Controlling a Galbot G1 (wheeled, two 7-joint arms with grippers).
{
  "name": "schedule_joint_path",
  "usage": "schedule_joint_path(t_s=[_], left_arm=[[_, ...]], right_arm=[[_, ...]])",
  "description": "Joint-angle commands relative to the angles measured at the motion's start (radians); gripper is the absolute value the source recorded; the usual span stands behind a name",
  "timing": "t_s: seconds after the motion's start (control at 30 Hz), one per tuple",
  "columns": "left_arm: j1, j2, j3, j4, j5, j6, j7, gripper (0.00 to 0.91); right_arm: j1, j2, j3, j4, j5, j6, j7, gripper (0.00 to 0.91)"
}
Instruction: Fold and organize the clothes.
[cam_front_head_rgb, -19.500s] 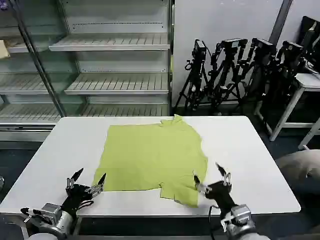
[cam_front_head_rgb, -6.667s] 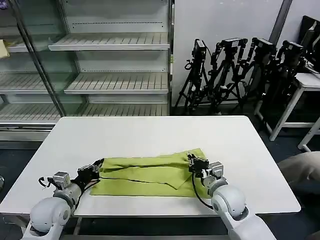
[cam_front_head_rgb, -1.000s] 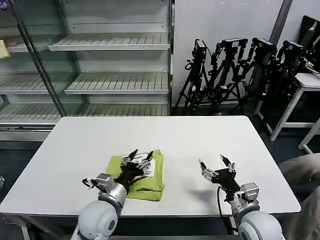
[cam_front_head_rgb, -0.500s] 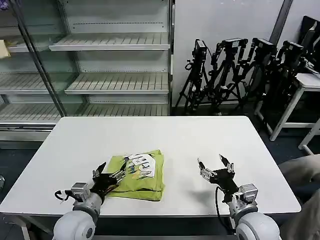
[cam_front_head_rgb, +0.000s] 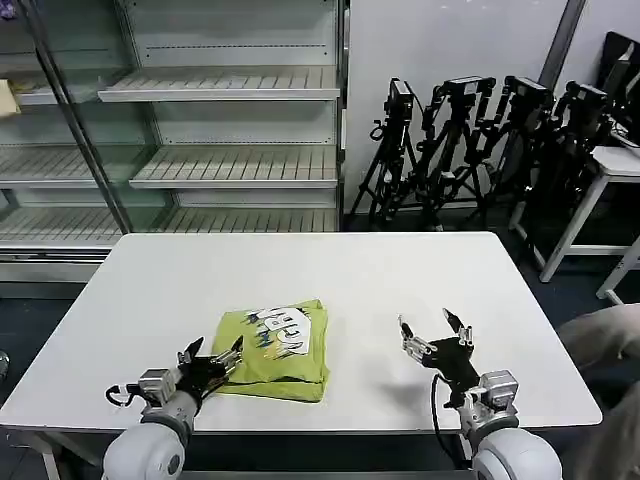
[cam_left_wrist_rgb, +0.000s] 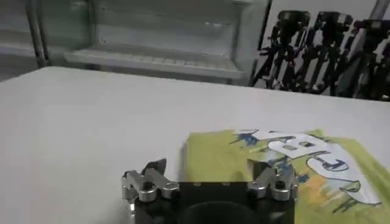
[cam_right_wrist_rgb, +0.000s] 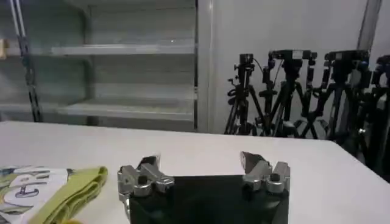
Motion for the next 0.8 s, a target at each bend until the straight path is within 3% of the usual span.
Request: schedule_joint_path(t_s=[0.03, 0.13, 0.17, 0.2, 0.23, 0.33, 0.8], left_arm=[[-0.017, 0.001, -0.012, 0.085, 0.004, -0.023, 0.003, 0.907], [-0.009, -0.003, -0.010, 0.078, 0.000, -0.020, 0.006, 0.907], [-0.006, -0.005, -0.007, 0.075, -0.005, -0.019, 0.008, 0.836], [-0.004, -0.009, -0.005, 0.071, -0.011, -0.020, 0.010, 0.615], [-0.002, -0.012, -0.003, 0.070, -0.013, -0.025, 0.015, 0.010], [-0.002, -0.014, 0.001, 0.087, -0.029, -0.079, 0.043, 0.020], [0.025, -0.031, -0.002, 0.071, -0.051, -0.111, 0.066, 0.020]], right_arm=[[-0.006, 0.002, 0.004, 0.015, -0.012, -0.002, 0.001, 0.907], [-0.005, 0.002, 0.002, 0.018, -0.015, -0.003, 0.001, 0.907], [-0.005, 0.001, 0.002, 0.017, -0.017, -0.002, 0.000, 0.907], [-0.005, 0.001, 0.001, 0.016, -0.018, -0.001, -0.001, 0.907], [-0.006, 0.000, 0.000, 0.015, -0.020, 0.000, -0.001, 0.907], [-0.005, -0.001, -0.002, 0.011, -0.021, 0.002, -0.002, 0.907], [-0.003, -0.005, -0.013, 0.019, -0.021, 0.005, -0.005, 0.907]])
